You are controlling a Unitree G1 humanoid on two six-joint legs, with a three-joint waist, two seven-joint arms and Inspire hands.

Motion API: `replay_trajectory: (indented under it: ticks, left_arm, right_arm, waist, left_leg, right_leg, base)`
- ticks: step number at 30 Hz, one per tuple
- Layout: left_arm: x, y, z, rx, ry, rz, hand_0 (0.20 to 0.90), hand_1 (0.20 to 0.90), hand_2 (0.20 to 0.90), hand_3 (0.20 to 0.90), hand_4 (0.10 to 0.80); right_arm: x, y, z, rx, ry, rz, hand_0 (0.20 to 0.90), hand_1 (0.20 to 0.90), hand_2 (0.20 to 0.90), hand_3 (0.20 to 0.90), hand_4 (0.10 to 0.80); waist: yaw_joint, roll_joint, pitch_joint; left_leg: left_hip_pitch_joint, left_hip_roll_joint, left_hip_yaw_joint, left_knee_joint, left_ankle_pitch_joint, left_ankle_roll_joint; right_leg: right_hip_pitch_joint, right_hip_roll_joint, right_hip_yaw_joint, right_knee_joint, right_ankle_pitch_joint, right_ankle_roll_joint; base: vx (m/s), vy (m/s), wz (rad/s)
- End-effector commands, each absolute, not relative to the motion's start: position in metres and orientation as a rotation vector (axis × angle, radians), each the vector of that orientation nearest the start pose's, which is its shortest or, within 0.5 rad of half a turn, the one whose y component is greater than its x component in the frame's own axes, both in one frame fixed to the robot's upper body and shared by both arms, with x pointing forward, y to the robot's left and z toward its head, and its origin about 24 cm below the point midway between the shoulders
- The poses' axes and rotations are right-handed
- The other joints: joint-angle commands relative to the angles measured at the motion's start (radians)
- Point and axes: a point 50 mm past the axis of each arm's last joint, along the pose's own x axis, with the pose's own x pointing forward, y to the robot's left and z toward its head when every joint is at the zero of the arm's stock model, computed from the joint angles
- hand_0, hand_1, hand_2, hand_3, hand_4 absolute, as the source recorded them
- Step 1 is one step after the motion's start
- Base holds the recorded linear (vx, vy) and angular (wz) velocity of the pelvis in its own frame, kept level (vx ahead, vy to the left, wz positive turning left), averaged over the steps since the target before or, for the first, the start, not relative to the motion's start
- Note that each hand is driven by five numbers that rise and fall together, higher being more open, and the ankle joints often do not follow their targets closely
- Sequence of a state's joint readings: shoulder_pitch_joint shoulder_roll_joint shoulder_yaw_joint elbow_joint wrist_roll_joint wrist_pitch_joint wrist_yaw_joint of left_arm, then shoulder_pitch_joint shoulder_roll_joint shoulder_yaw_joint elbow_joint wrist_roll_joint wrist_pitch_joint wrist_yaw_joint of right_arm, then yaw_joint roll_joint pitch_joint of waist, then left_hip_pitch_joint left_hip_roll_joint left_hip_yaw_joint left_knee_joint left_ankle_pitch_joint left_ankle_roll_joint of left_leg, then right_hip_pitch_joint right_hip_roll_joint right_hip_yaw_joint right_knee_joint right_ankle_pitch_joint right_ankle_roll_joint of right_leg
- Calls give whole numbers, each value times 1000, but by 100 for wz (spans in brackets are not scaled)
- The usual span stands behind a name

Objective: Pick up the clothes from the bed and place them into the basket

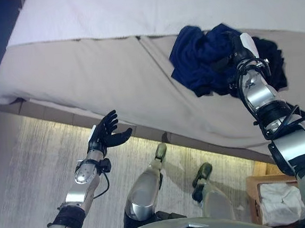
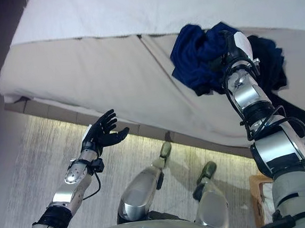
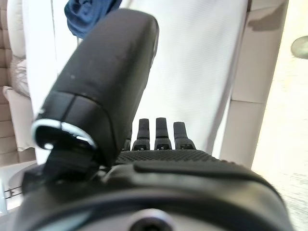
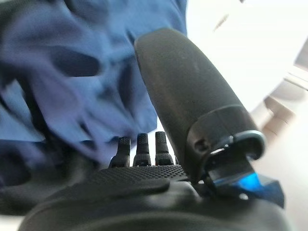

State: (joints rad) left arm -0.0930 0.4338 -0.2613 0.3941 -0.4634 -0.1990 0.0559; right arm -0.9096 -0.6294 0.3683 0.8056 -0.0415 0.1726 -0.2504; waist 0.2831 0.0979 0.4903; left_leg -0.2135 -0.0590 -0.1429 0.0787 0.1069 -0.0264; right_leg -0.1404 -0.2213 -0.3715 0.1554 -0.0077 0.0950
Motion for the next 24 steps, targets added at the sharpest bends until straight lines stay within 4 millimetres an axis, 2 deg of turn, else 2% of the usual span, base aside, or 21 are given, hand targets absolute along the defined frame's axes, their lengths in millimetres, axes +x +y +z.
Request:
replay_trajectory:
  ticks: [1,2,5,12,13,14,15,16,24]
  left_arm:
    - [264,207,35,6,-36,-67,900,900,900,900,800]
    - [264,204,36,-2,-39,-74,900,900,900,900,800]
    - [265,199,37,-16,-50,-89,900,900,900,900,800]
    - [265,191,40,-31,-62,-97,900,900,900,900,800]
    - [264,191,40,-35,-64,-96,900,900,900,900,800]
    - [264,191,40,-37,-66,-94,900,900,900,900,800]
    - [264,191,41,-35,-66,-92,900,900,900,900,800]
    - [263,191,40,-33,-61,-89,900,900,900,900,800]
    - [259,190,35,-15,-37,-102,900,900,900,900,800]
  right_arm:
    - [397,-250,234,-949,-179,-365,900,900,900,900,800]
    - [398,-250,231,-944,-154,-367,900,900,900,900,800]
    - [400,-253,229,-948,-119,-368,900,900,900,900,800]
    - [402,-259,223,-988,-36,-383,900,900,900,900,800]
    - [402,-261,222,-993,-30,-394,836,836,836,826,726]
    - [402,-262,223,-995,-29,-403,712,712,712,680,580]
    - [401,-262,225,-991,-34,-413,636,636,636,593,493]
    - [401,-263,226,-984,-41,-423,300,300,300,200,100]
    - [400,-259,233,-862,-113,-435,300,300,300,200,100]
  waist:
    - [18,-7,-23]
    - [21,-4,-3]
    - [23,5,29]
    - [31,17,30]
    - [32,19,30]
    - [32,20,30]
    - [33,20,30]
    - [33,20,30]
    - [28,10,30]
  left_leg:
    - [-52,5,111,149,-143,38]
    - [-62,0,109,174,-170,39]
    - [-108,-10,114,223,-181,50]
    - [-206,-17,118,309,-211,65]
    - [-216,-18,119,320,-216,67]
    - [-222,-18,119,327,-218,68]
    - [-227,-18,120,335,-223,70]
    - [-230,-19,121,344,-228,72]
    - [-180,-15,116,350,-250,72]
  right_leg:
    - [-39,-34,-15,165,-77,-52]
    - [-53,-39,-4,195,-102,-45]
    - [-102,-53,2,248,-113,-46]
    - [-205,-74,4,352,-145,-59]
    - [-216,-77,4,366,-148,-60]
    - [-223,-79,5,376,-151,-61]
    - [-230,-80,6,388,-155,-63]
    - [-234,-82,6,399,-159,-65]
    - [-186,-79,13,388,-157,-65]
  base:
    - [55,2,9]
    - [45,4,9]
    - [-6,43,10]
    - [-1,17,1]
    - [0,0,0]
    - [0,0,0]
    - [-3,11,3]
    - [2,7,4]
    - [-1,-4,0]
